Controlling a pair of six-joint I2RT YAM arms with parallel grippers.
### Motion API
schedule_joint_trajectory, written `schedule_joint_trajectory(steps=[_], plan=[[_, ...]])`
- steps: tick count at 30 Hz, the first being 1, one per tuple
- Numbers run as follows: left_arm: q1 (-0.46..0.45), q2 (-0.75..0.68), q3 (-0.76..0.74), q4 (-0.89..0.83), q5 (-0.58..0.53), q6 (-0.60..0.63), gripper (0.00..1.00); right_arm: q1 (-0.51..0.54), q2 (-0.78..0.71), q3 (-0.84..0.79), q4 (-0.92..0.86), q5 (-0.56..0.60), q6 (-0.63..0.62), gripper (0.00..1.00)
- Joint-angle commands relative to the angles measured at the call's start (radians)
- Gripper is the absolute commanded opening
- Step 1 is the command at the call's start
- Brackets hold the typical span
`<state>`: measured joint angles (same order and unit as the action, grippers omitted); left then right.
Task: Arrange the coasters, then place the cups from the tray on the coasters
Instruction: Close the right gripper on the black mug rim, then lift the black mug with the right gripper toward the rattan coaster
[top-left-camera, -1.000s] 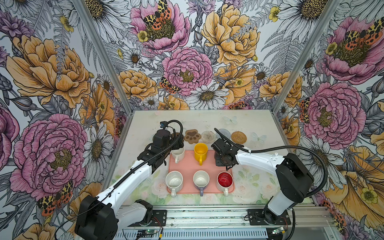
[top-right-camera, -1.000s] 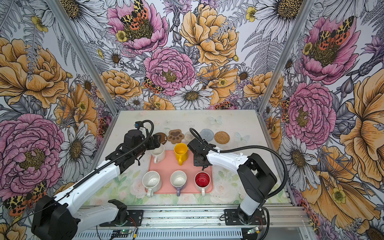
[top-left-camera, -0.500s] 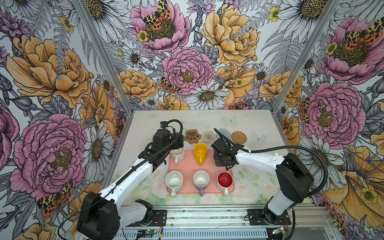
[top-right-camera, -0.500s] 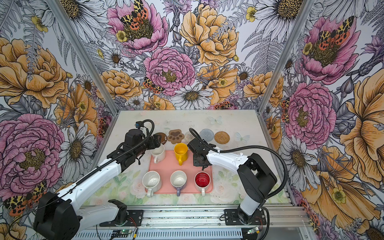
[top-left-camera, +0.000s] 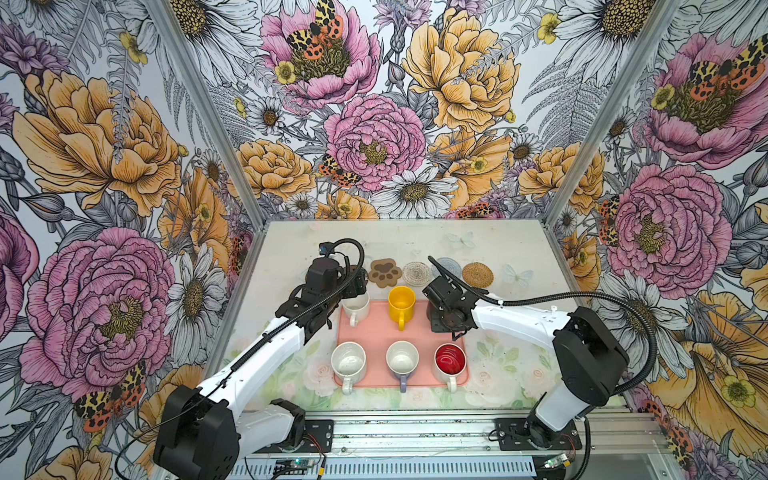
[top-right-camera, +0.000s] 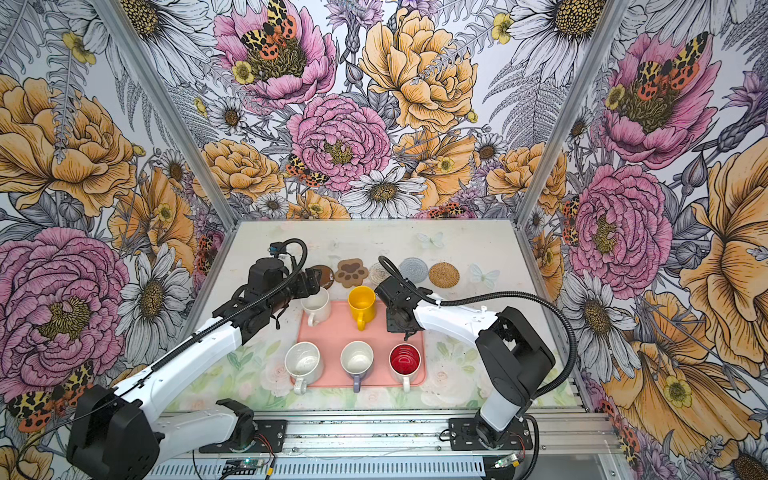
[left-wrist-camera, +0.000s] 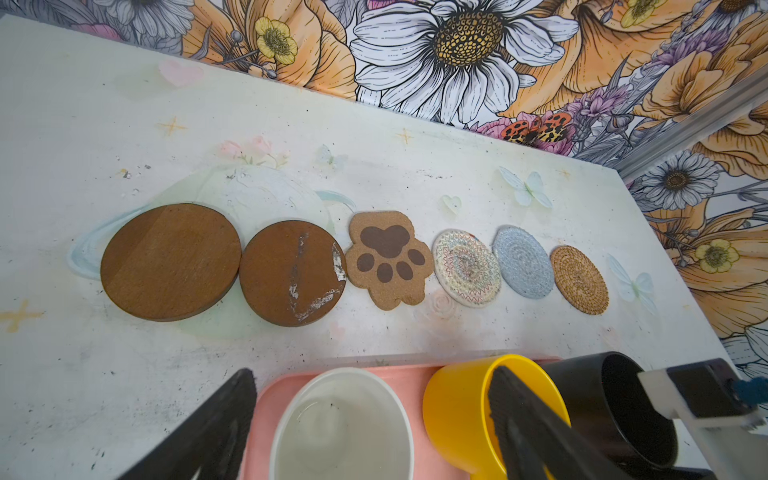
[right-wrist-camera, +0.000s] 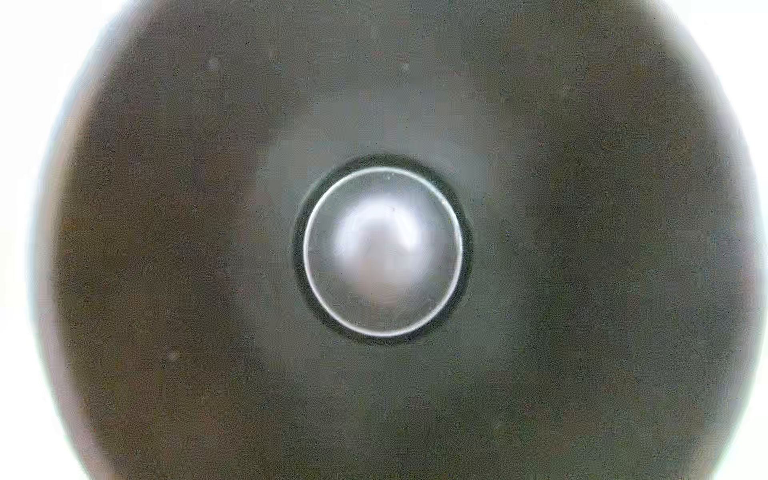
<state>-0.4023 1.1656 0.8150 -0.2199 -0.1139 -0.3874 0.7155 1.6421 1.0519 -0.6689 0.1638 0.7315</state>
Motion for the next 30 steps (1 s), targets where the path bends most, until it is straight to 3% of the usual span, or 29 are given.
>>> schedule_joint_trajectory(steps=[1,12,30], plan=[[0.013,-0.026,-0.01,0.006,0.012,-0.004,0.89,-0.011,-0.066,0.053,0.045,0.023,-0.019,0.0],[0.019,-0.028,-0.015,0.011,0.019,-0.005,0.89,-0.046,-0.093,0.082,0.017,0.008,-0.053,0.0],[0.027,-0.014,-0.016,0.012,0.02,-0.005,0.89,-0.187,-0.123,0.198,-0.087,-0.037,-0.18,0.0]])
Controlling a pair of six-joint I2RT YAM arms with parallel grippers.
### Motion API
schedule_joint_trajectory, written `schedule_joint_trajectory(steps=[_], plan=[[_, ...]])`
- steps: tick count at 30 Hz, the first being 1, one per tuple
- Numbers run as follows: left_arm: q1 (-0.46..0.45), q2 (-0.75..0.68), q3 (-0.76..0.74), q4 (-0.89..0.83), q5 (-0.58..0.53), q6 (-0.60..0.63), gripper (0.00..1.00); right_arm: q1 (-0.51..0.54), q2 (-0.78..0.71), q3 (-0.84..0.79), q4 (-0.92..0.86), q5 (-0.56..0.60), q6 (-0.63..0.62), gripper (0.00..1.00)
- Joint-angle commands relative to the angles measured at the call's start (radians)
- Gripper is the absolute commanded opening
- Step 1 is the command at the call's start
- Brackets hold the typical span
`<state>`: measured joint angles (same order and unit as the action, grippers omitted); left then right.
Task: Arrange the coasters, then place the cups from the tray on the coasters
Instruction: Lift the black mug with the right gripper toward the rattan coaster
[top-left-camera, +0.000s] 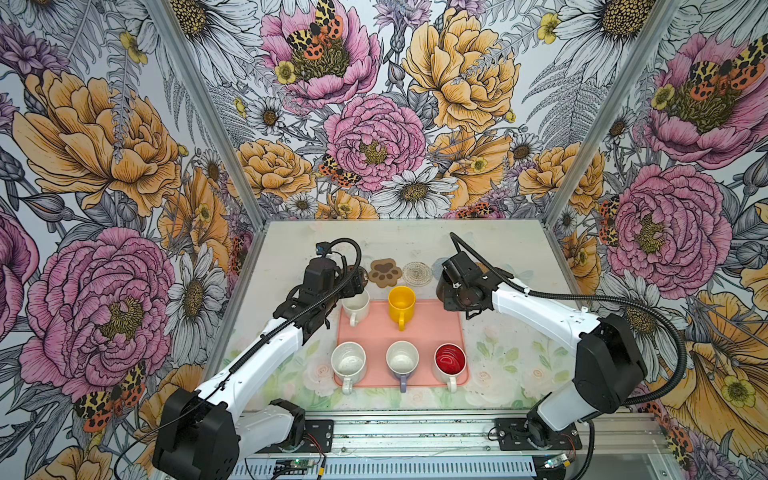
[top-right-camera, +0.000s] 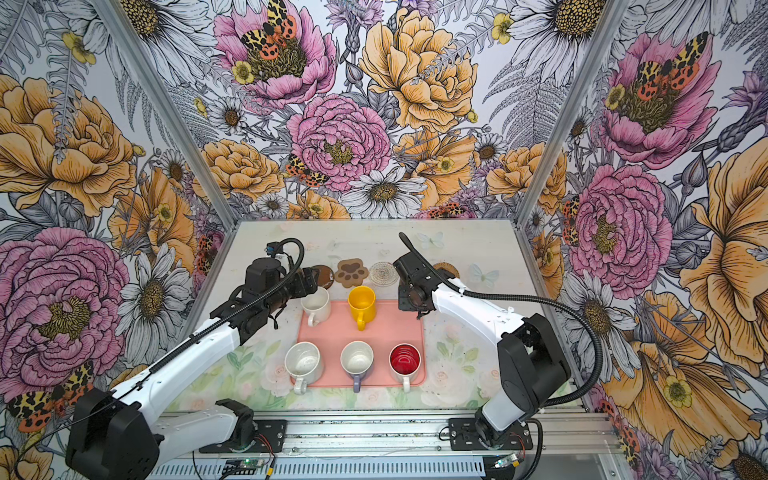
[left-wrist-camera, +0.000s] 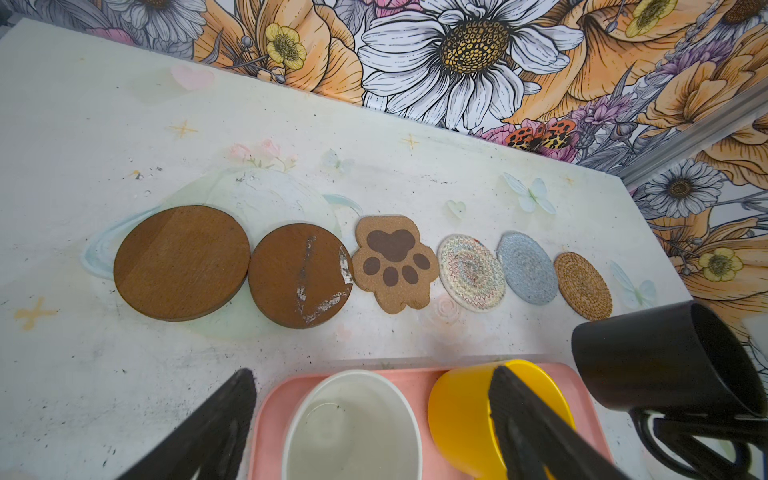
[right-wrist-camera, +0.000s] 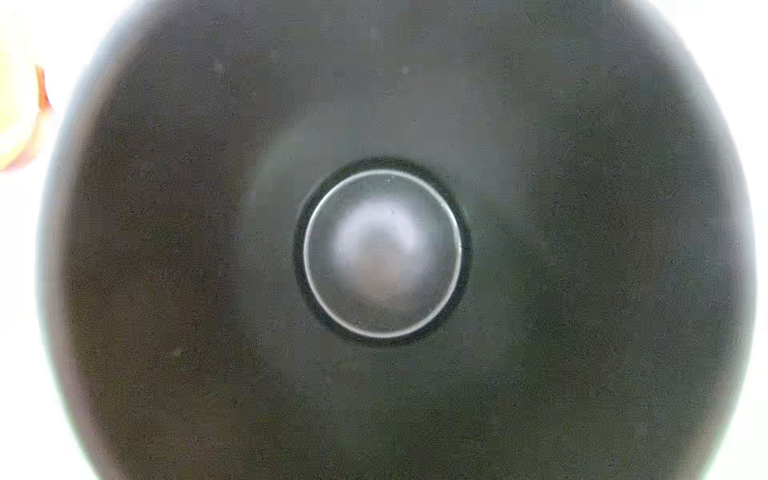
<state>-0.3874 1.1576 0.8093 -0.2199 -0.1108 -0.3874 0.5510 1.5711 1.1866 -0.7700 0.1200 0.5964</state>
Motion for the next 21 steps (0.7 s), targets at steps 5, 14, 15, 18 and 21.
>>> schedule_joint_trajectory(steps=[5,14,15,18,21], plan=[[0.015,-0.003,-0.006,0.01,0.019,-0.004,0.89,-0.076,-0.034,0.109,-0.016,-0.025,-0.088,0.0],[0.022,-0.019,-0.01,-0.007,0.012,0.003,0.89,-0.19,0.038,0.185,-0.068,-0.061,-0.164,0.0],[0.024,-0.019,-0.01,-0.009,0.01,0.003,0.89,-0.204,0.045,0.192,-0.068,-0.069,-0.171,0.0],[0.029,-0.022,-0.014,-0.01,0.01,0.002,0.9,-0.242,0.073,0.214,-0.072,-0.093,-0.189,0.0],[0.032,-0.021,-0.014,-0.014,0.013,0.002,0.9,-0.271,0.109,0.247,-0.082,-0.112,-0.205,0.0]])
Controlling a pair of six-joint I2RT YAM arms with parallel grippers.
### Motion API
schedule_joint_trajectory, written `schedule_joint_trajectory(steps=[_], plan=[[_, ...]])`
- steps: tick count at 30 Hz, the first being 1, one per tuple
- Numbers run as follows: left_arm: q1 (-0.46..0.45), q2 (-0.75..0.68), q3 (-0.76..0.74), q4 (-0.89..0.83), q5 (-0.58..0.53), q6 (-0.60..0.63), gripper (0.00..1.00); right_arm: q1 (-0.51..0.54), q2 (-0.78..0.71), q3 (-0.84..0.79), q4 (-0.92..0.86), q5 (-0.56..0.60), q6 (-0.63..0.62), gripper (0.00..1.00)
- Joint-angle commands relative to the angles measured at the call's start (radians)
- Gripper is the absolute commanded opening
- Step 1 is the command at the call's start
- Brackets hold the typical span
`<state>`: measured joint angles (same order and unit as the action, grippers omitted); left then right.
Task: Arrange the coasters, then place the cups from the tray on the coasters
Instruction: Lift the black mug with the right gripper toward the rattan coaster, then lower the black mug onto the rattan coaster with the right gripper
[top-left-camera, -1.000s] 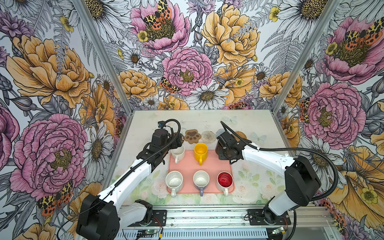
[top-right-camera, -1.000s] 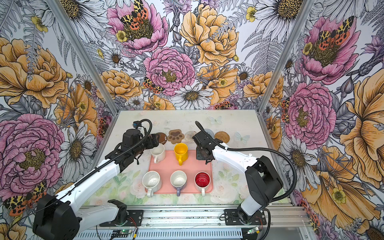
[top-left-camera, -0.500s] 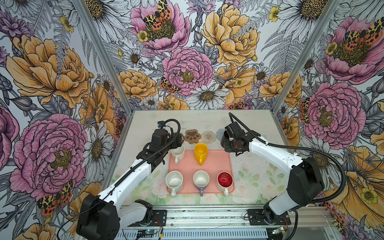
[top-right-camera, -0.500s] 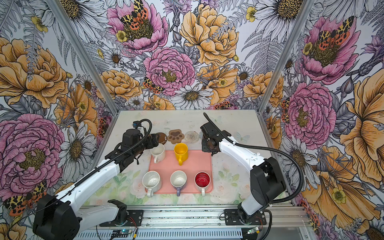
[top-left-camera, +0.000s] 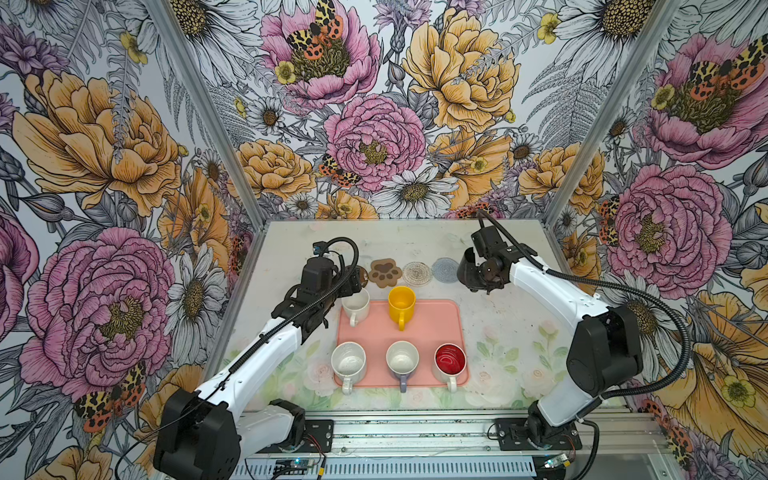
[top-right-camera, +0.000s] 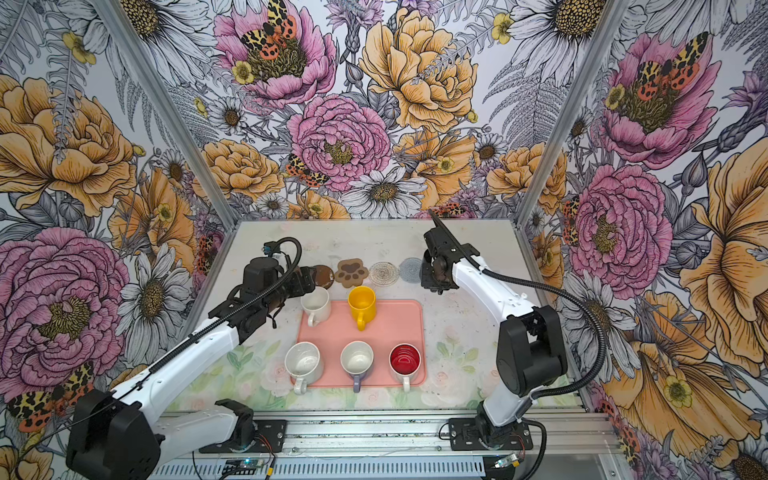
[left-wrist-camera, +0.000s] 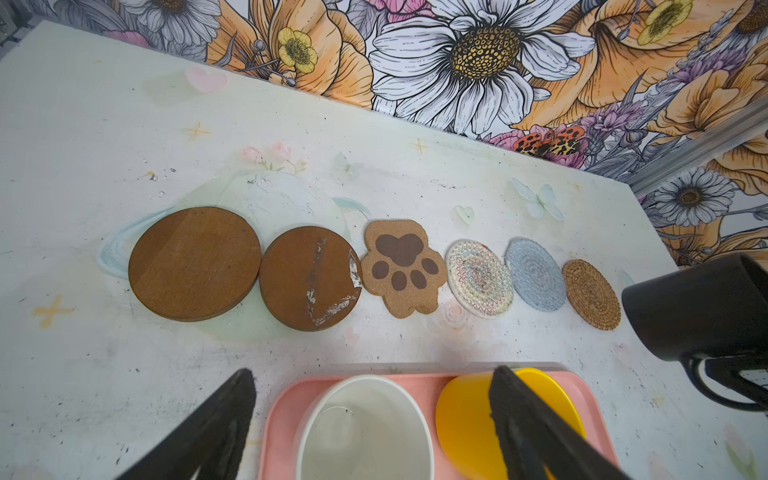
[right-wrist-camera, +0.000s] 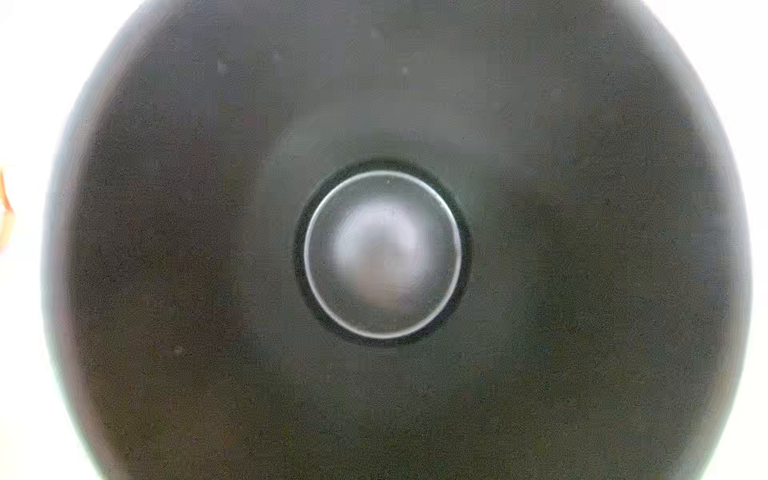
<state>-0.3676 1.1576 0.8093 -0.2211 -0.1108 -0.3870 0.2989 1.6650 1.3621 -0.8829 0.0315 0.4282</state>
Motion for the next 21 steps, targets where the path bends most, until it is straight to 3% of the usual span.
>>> schedule_joint_trajectory(steps=[1,21], plan=[[0.012,-0.022,-0.014,-0.012,0.012,0.002,0.9,-0.024,0.027,0.083,0.024,-0.026,-0.044,0.0],[0.019,-0.022,-0.015,-0.018,0.01,0.002,0.9,-0.1,0.219,0.228,-0.039,0.075,-0.118,0.0]])
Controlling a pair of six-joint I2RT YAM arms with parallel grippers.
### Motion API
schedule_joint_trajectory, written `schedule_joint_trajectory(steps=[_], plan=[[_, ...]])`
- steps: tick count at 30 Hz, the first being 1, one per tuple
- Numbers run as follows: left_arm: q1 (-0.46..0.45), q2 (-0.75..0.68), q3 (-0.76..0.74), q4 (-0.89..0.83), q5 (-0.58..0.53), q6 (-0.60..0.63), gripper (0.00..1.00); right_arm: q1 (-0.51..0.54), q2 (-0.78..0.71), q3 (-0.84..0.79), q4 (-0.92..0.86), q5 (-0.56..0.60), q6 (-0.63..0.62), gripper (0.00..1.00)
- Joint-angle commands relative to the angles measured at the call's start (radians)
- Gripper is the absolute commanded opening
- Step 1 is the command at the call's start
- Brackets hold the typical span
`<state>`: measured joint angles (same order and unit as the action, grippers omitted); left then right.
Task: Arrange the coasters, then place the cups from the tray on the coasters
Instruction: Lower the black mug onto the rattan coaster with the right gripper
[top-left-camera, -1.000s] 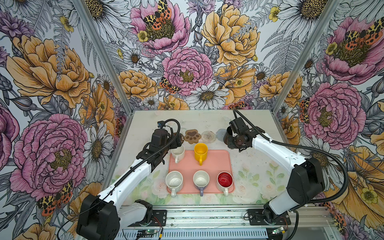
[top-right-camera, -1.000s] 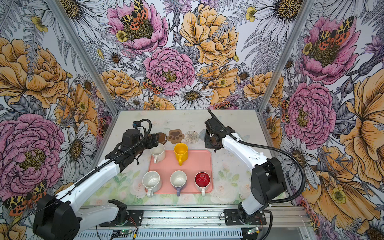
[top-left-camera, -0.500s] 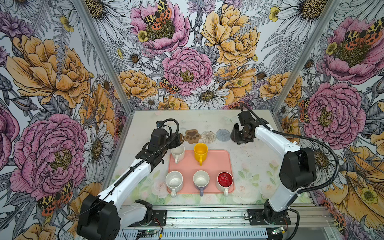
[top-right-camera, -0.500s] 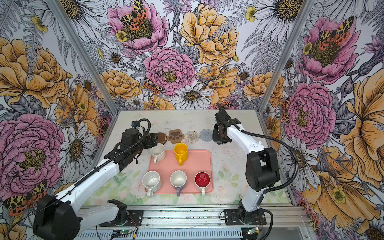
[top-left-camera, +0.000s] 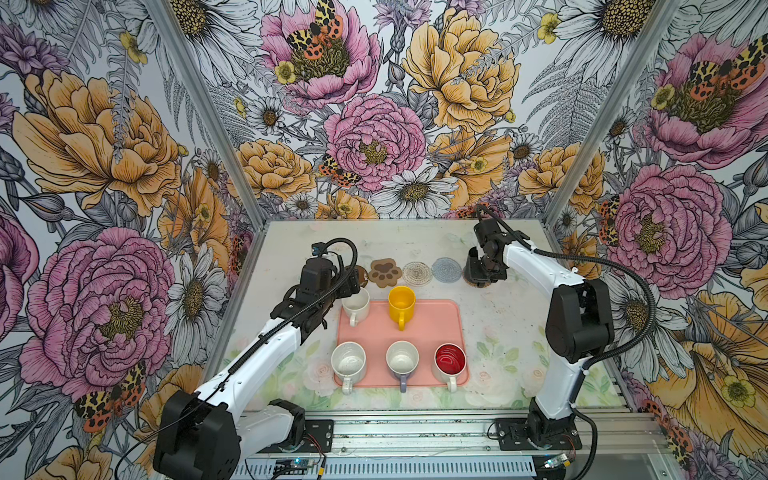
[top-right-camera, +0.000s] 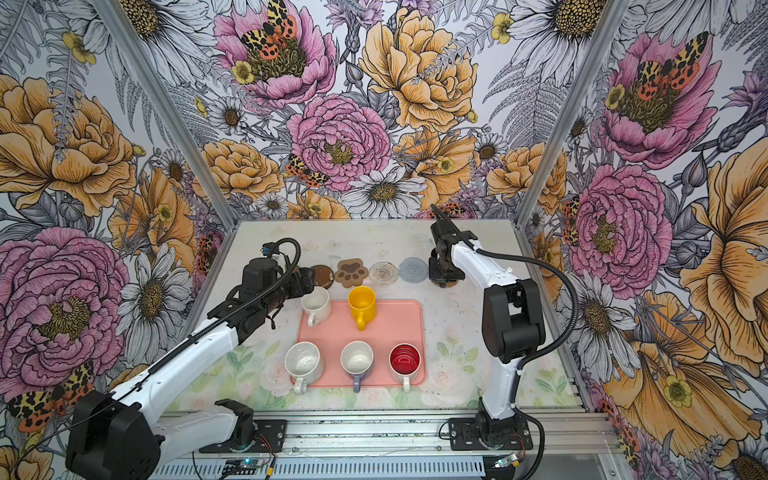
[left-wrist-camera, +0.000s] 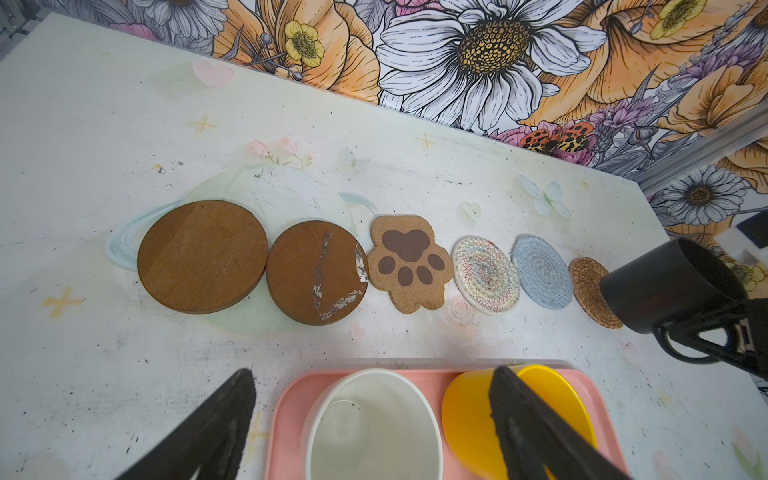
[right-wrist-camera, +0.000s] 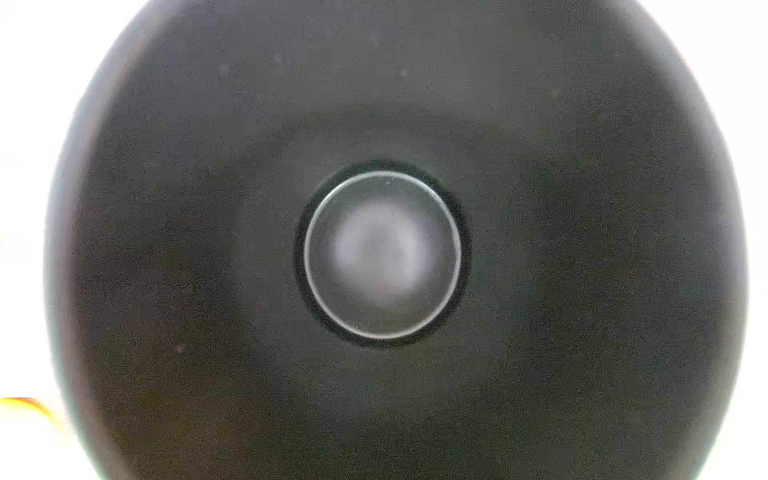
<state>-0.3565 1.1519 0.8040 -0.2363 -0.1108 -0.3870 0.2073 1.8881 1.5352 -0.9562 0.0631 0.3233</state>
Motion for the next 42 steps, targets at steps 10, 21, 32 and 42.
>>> schedule_joint_trajectory(steps=[10,21,32,42], plan=[[0.008,-0.017,-0.014,0.001,0.011,-0.003,0.9,-0.02,0.043,0.075,0.04,0.053,-0.018,0.0],[0.01,-0.02,-0.013,0.002,0.008,-0.001,0.9,-0.034,0.066,0.081,0.066,0.06,-0.013,0.0],[0.011,-0.021,-0.014,0.006,0.005,-0.001,0.9,-0.042,0.065,0.049,0.129,0.058,-0.007,0.0],[0.011,-0.019,-0.014,0.007,0.006,-0.001,0.89,-0.048,0.068,0.028,0.158,0.058,-0.006,0.0]])
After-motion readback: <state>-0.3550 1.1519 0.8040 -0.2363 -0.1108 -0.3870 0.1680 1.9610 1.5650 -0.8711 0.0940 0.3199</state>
